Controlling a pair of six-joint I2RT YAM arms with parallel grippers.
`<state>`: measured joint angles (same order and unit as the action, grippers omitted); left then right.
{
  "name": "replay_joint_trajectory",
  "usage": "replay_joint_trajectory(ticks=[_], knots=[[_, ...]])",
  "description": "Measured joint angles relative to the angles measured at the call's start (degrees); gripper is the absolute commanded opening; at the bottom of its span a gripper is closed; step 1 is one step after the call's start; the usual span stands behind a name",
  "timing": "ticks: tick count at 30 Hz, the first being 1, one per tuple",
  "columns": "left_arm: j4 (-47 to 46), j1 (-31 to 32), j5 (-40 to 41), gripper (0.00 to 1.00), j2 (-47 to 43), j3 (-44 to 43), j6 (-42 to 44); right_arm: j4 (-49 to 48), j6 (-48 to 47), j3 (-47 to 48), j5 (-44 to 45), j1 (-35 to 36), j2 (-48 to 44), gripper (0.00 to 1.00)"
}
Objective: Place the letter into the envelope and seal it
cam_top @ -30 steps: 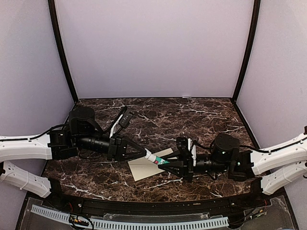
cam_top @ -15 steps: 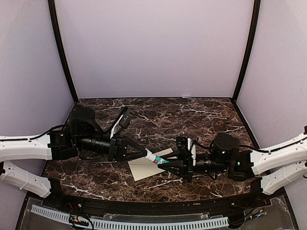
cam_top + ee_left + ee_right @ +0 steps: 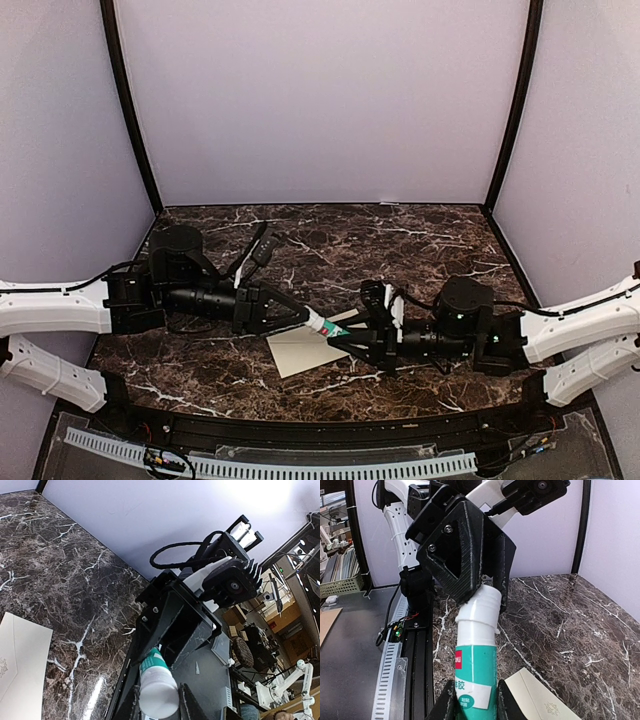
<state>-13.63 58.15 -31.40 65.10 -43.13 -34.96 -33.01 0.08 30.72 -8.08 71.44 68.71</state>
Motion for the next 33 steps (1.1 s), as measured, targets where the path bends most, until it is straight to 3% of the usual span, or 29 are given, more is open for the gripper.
replay_joint_trajectory(ticks=[17, 33], knots=[[-3.2, -0.1, 9.7, 0.15, 4.2, 0.0, -2.0, 5.7, 1.0, 4.3, 10.1, 0.2, 4.1, 0.0], [-3.3, -0.2, 19.3, 0.15, 5.0, 0.0, -7.0, 18.5, -6.7, 16.6, 32.1, 5.1, 12.7, 0.0]])
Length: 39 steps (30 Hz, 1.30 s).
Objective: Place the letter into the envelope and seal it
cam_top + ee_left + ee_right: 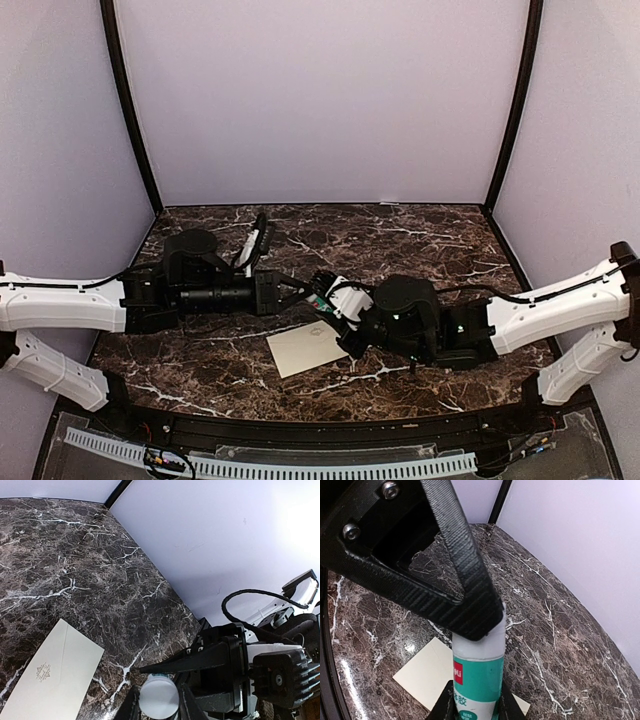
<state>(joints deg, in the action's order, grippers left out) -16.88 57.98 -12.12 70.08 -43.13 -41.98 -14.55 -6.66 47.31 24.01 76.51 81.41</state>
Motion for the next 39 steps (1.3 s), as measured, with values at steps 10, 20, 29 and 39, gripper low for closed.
replay_joint_trajectory(ticks=[10, 20, 29, 39], knots=[[0.0, 0.0, -1.1, 0.15, 0.1, 0.4, 0.1, 3.6, 0.5, 1.0, -2.9, -0.5, -0.7, 0.0], [-7.9, 0.1, -11.9, 0.15, -1.3, 1.9, 4.8, 5.2, 9.9, -0.8, -30.7, -7.0, -8.5, 0.0], [-11.6, 0.5, -17.3, 0.14, -1.5, 3.0, 6.4, 5.0, 17.3, -0.8, -45.2, -9.8, -9.0, 0.0], [-5.7, 0.9, -1.9, 0.12, 1.9, 0.0, 1.9, 12.1, 11.8, 4.5, -22.6, -7.2, -4.1, 0.0]])
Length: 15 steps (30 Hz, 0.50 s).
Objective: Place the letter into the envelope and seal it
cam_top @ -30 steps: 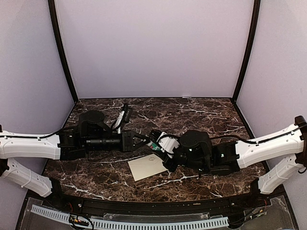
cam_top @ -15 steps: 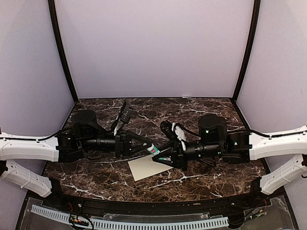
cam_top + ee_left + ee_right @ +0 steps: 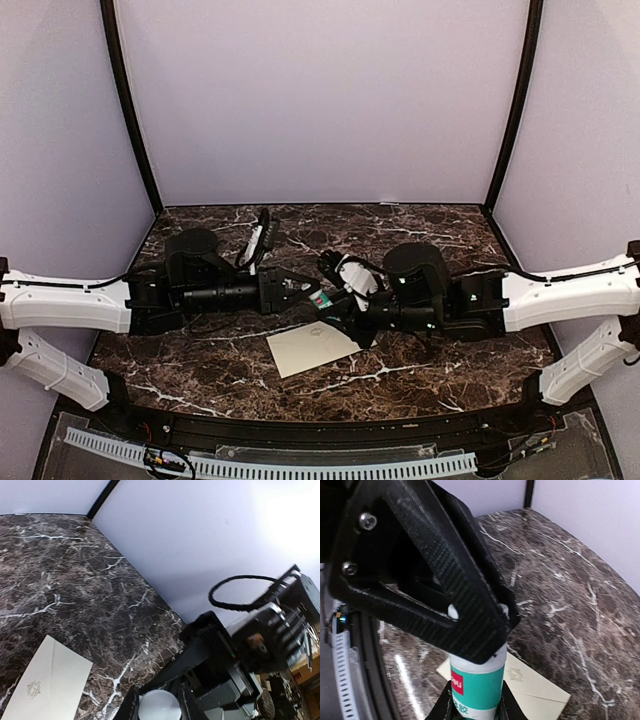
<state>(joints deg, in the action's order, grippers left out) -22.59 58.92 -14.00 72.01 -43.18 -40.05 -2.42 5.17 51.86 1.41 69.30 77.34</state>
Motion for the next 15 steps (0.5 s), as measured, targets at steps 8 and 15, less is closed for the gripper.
replay_joint_trajectory(ticks=[8, 15], knots=[[2.9, -0.2, 9.6, 0.11, 5.1, -1.1, -6.2, 3.0, -7.8, 4.6, 25.0, 4.8, 10.3, 0.0], [1.4, -0.2, 9.8, 0.12, 5.2, -1.1, -7.7, 2.6, -9.0, 4.6, 26.6, 5.0, 9.9, 0.0]])
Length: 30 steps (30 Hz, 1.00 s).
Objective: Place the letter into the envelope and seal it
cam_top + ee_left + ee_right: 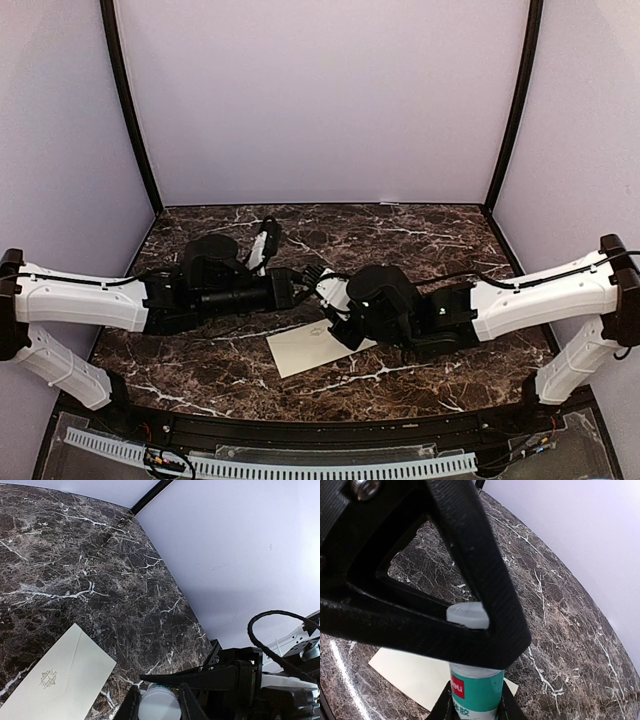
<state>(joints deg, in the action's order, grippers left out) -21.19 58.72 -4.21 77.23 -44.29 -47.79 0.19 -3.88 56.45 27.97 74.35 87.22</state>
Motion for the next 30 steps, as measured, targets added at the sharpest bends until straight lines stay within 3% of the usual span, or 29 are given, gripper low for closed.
replay_joint_trajectory(ticks=[5, 18, 30], knots=[[-2.4, 0.0, -1.6, 0.14, -0.7, 0.2, 0.0, 0.3, 0.1, -0.6, -1.4, 0.0, -2.8, 0.0], [-6.8, 1.0, -8.5, 0.36, -3.1, 1.3, 3.7, -3.5, 2.8, -3.1, -11.1, 0.3, -9.0, 0.0], [-5.4, 2.0, -10.5, 0.48, -8.2, 1.9, 8.0, -7.5, 7.6, -3.2, -14.1, 0.5, -12.0, 0.0]])
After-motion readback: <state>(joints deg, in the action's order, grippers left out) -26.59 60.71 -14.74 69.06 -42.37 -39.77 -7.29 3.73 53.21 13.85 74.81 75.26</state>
